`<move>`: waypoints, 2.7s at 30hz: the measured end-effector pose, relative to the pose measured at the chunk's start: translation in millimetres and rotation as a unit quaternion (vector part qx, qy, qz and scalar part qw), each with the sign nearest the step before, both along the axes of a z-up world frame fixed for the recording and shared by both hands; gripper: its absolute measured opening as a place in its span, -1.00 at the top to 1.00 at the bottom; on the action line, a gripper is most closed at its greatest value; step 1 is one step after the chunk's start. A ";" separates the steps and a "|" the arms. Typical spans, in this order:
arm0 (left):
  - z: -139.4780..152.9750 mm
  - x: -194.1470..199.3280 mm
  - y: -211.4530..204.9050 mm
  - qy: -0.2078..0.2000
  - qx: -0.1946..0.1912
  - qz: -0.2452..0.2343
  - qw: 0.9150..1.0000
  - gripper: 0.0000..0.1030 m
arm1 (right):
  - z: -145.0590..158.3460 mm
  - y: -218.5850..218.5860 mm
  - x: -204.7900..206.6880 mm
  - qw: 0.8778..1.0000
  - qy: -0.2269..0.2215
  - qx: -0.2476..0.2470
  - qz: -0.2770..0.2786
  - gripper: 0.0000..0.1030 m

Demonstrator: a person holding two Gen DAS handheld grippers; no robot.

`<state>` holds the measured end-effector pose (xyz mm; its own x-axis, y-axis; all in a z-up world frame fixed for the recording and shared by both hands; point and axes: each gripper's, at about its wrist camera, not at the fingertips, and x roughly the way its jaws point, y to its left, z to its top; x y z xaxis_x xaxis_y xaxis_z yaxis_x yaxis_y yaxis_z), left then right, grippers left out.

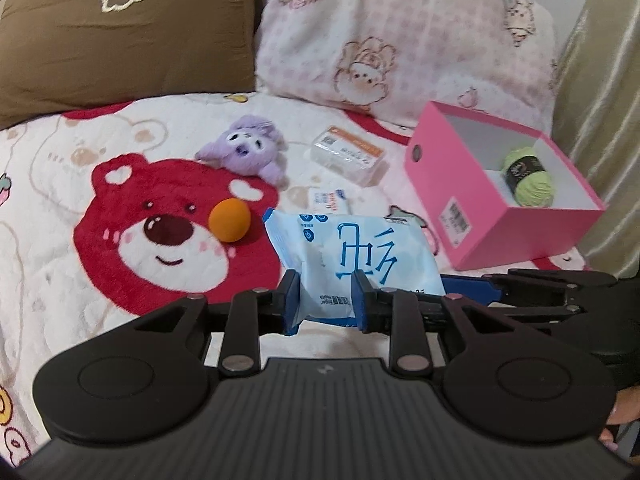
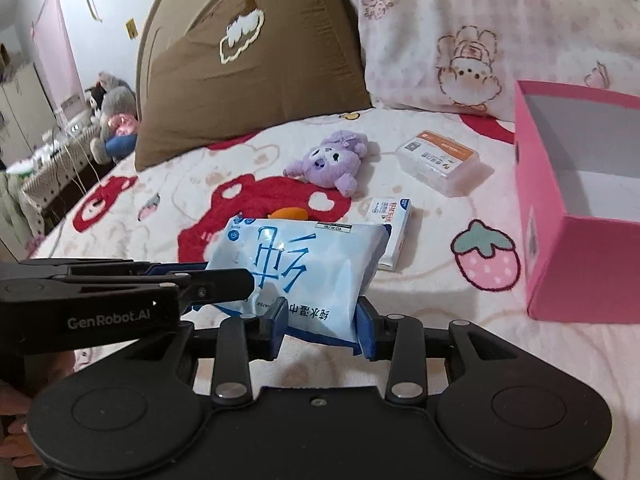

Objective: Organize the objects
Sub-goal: 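Lift the wet-wipe pack with the left gripper toward the pink box, then carry the wet-wipe pack over the pink box and lower it inside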

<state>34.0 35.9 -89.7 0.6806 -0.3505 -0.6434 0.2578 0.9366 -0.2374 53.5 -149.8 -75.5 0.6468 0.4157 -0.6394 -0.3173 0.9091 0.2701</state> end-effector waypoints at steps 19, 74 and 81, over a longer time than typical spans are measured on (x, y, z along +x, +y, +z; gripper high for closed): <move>38.9 -22.0 -20.2 0.000 -0.003 -0.029 1.000 0.51 | 43.0 -16.8 -26.0 0.999 -0.019 -0.027 0.006 0.09; 99.1 85.4 -229.2 0.015 -0.008 -0.104 0.994 0.51 | 113.1 -198.3 34.0 0.992 -0.045 -0.099 -0.068 0.24; 77.3 124.7 -253.8 0.030 0.013 -0.087 0.996 0.51 | 87.5 -214.2 69.8 0.991 -0.030 -0.125 -0.045 0.30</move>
